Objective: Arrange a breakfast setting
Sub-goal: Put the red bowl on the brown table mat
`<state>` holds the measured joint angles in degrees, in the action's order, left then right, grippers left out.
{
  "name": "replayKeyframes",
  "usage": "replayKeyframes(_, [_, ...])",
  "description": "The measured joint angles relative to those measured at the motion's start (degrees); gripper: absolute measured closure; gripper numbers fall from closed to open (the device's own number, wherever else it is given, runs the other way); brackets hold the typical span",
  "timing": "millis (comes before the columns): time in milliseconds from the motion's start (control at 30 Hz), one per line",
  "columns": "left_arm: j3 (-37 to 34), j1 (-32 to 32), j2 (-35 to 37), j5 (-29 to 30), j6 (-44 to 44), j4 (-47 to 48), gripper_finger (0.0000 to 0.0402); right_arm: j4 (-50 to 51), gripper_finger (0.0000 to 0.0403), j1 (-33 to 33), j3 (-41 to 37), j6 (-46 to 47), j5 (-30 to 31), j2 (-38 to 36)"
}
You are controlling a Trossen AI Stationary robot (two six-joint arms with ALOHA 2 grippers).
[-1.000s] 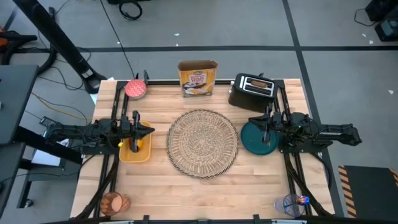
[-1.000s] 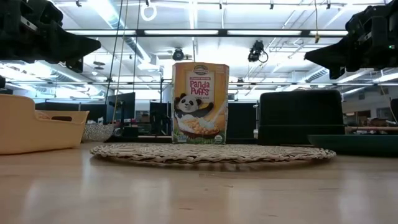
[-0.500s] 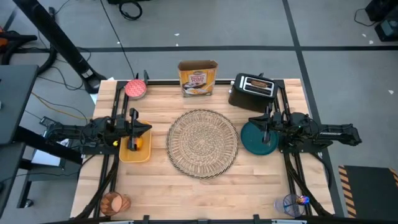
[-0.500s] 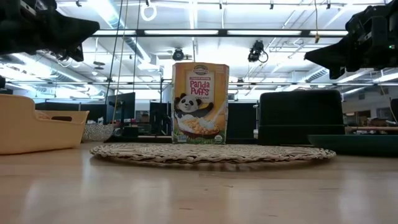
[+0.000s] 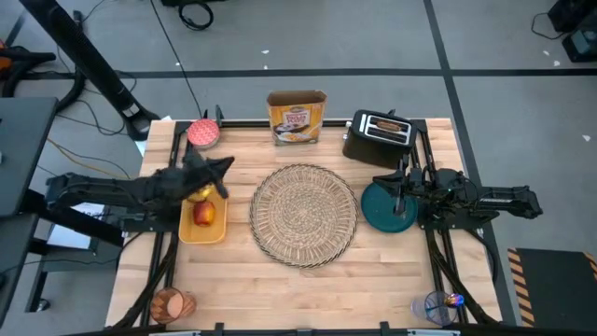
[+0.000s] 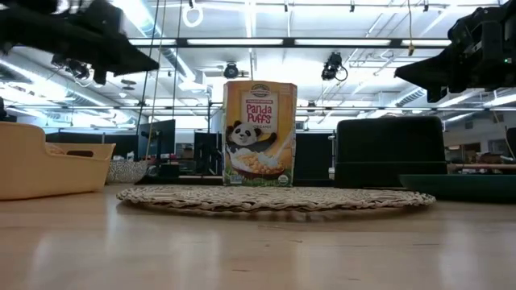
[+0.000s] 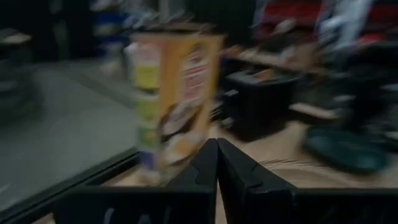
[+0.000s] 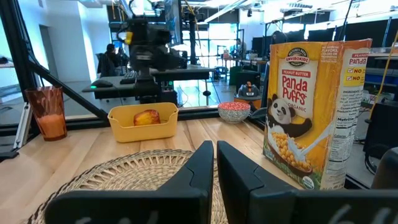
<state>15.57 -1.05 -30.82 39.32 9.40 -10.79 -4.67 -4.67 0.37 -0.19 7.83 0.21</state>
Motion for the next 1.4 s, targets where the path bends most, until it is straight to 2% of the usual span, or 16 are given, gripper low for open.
replayKeyframes(100, [5.92, -5.21, -7.23, 1.96, 6.12, 8.7, 0.0372, 0.02, 0.0373, -0.02, -0.01, 0.0, -0.02, 0.0])
replayKeyframes(233, [12.52, -13.1, -15.37, 1.6, 12.59, 19.19, 0.0328, 0.02, 0.0373, 0.0, -0.01, 0.02, -0.02, 0.0])
replayKeyframes(400, [18.08, -24.18, -23.25, -5.51, 20.31, 32.87, 0.025, 0.02, 0.0373, 0.0, 0.01, 0.0, -0.01, 0.0])
replayKeyframes(567, [18.58, -33.33, -28.92, -10.35, 21.03, 36.04, 0.0206, 0.02, 0.0373, 0.0, 0.0, 0.0, -0.02, 0.0])
replayKeyframes(800, [18.58, -39.47, -33.32, -10.76, 17.45, 34.86, 0.0206, 0.04, 0.0373, -0.02, 0.01, 0.0, -0.02, 0.0])
replayKeyframes(1400, [18.6, -46.5, -44.39, -11.11, 9.56, 27.26, 0.0212, 0.02, 0.0373, -0.02, 0.01, 0.01, -0.02, 0.0])
